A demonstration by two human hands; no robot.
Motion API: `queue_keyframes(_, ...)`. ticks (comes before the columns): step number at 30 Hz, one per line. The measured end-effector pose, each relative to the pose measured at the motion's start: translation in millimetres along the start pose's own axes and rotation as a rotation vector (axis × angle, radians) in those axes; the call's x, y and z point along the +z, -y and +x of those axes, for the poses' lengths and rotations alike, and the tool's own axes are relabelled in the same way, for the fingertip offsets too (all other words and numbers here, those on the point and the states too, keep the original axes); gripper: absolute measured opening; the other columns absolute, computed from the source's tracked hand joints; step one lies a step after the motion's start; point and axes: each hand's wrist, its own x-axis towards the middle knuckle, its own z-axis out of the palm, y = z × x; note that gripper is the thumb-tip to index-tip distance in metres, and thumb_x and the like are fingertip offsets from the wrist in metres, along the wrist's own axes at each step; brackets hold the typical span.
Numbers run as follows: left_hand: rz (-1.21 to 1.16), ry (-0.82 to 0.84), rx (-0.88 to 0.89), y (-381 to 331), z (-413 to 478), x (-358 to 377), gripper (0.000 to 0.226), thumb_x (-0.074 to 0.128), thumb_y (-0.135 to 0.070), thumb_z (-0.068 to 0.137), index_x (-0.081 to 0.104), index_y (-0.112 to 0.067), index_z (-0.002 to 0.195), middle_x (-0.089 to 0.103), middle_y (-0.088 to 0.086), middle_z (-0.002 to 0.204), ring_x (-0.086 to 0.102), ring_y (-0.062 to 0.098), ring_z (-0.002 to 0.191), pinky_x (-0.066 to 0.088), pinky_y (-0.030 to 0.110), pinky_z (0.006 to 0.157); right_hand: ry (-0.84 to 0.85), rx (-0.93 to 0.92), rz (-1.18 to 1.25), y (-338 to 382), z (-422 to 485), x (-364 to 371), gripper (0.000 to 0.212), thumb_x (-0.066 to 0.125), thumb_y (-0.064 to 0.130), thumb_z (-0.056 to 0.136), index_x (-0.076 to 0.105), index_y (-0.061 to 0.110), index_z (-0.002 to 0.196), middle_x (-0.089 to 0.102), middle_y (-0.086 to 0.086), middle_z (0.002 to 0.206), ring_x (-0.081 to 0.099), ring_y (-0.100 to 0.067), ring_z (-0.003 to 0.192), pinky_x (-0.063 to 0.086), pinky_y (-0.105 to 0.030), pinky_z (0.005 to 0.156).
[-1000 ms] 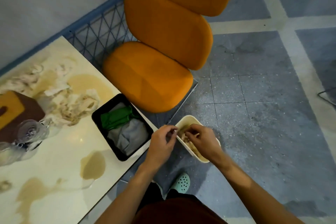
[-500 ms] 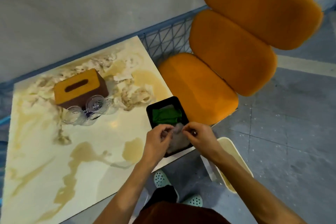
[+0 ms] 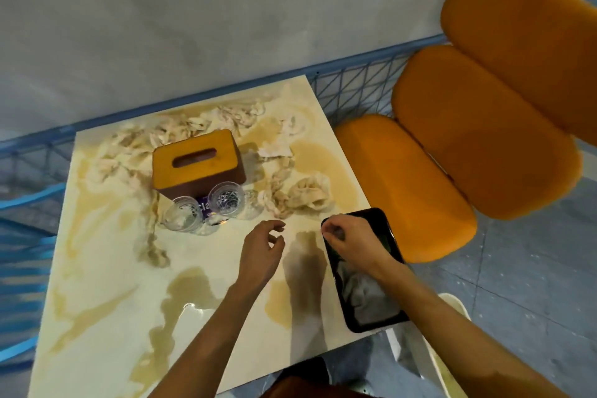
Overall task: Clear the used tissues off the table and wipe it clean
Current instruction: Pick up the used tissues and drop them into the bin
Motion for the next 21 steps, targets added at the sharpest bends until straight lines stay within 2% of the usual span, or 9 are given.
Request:
queue_keyframes(5,0.286,0.154,0.022,27,52,-8,0.035,0.061,-0.016,0.083,0.063,-0.027,0.116,0.047,-0.007,0.134,0.064,0.012,0.080,0.050,0.027,0.069,0.095,0.022,-0.212,9,66,11,0.017,0.058,0.021,0.093,0.063,0.017,0.109,0.054,-0.001,0.108,0.057,-0.019,0.090,0.049,-0.033,0.078)
queue_keyframes(9,0.468,0.272,0.004,41,78,-5,0.048,0.061,-0.020,0.081,0.057,-0.031,0.127,0.029,-0.007,0.149,0.064,0.022,0.099,0.051,0.032,0.065,0.149,0.080,-0.400,8,111,21,0.035,0.061,0.022,0.090,0.058,0.020,0.125,0.044,-0.006,0.121,0.058,-0.027,0.101,0.051,-0.040,0.084)
queue_keyframes(12,0.503,0.276,0.027,48,85,-1,0.039,0.059,-0.021,0.083,0.061,-0.031,0.122,0.037,-0.007,0.142,0.063,0.022,0.101,0.054,0.036,0.067,0.200,0.112,-0.517,6,138,29,0.049,0.064,0.024,0.088,0.050,0.022,0.135,0.037,-0.008,0.130,0.055,-0.030,0.108,0.051,-0.041,0.087)
queue_keyframes(15,0.459,0.237,0.038,57,91,3,0.023,0.059,-0.028,0.085,0.066,-0.030,0.107,0.047,-0.011,0.124,0.063,0.018,0.095,0.054,0.037,0.066,0.237,0.139,-0.603,2,159,40,0.056,0.066,0.028,0.087,0.046,0.025,0.138,0.033,-0.009,0.135,0.050,-0.030,0.114,0.051,-0.042,0.088)
queue_keyframes(18,0.424,0.236,0.041,62,92,6,0.019,0.063,-0.034,0.084,0.064,-0.029,0.102,0.052,-0.010,0.109,0.061,0.017,0.092,0.049,0.033,0.065,0.259,0.115,-0.705,-1,165,51,0.046,0.063,0.030,0.087,0.052,0.021,0.131,0.035,-0.010,0.132,0.048,-0.031,0.112,0.049,-0.042,0.088)
queue_keyframes(21,0.361,0.228,0.026,64,95,7,0.020,0.067,-0.032,0.080,0.059,-0.029,0.098,0.055,-0.010,0.100,0.059,0.017,0.091,0.042,0.029,0.064,0.237,0.077,-0.768,-5,169,59,0.030,0.060,0.018,0.086,0.060,0.015,0.116,0.042,-0.011,0.122,0.050,-0.031,0.106,0.048,-0.041,0.081)
